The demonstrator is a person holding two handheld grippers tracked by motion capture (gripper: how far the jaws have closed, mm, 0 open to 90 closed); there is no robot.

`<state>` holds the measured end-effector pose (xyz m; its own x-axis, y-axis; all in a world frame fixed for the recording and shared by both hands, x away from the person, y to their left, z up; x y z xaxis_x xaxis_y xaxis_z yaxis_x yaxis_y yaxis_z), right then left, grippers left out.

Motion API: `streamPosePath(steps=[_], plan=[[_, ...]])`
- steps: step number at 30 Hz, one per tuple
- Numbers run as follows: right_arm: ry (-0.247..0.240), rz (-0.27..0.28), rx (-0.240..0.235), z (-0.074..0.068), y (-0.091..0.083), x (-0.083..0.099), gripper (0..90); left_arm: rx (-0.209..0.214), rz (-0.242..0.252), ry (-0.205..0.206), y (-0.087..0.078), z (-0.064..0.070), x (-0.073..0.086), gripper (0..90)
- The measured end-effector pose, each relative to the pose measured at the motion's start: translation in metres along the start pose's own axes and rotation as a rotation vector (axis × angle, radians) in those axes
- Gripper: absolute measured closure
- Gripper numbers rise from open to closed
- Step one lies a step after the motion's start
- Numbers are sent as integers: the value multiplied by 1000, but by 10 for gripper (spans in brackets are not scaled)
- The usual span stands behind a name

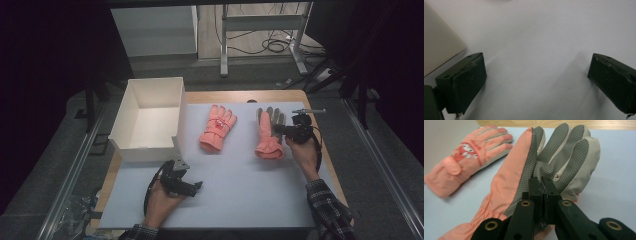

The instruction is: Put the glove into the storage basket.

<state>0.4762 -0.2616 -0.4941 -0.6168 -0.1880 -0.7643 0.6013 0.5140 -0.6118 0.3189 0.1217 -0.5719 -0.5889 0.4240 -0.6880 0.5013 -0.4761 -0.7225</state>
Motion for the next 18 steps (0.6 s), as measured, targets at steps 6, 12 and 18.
streamPosePath(steps=[6, 12, 18], plan=[[-6, 0, -50, -23, -10, 8, 870, 0, -1, 1, 0, 0, 0, 16], [8, -3, -109, -47, -17, 23, 871, -1, -3, 3, 0, 0, 0, 16], [5, -8, -157, -68, -19, 36, 870, -1, -3, 3, 0, 0, 0, 16]])
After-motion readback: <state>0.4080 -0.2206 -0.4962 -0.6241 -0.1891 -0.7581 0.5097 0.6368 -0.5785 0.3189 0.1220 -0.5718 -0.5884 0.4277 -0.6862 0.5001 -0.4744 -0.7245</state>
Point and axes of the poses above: each handheld gripper's, and its own axes: y roughly forward along the jaws, x roughly out of its underside, z roughly to its right, the point moved 3 cm from there along y, roughly forward along the jaws, and after that the axes turned 2 degrees about -y, right-handed, at the moved point
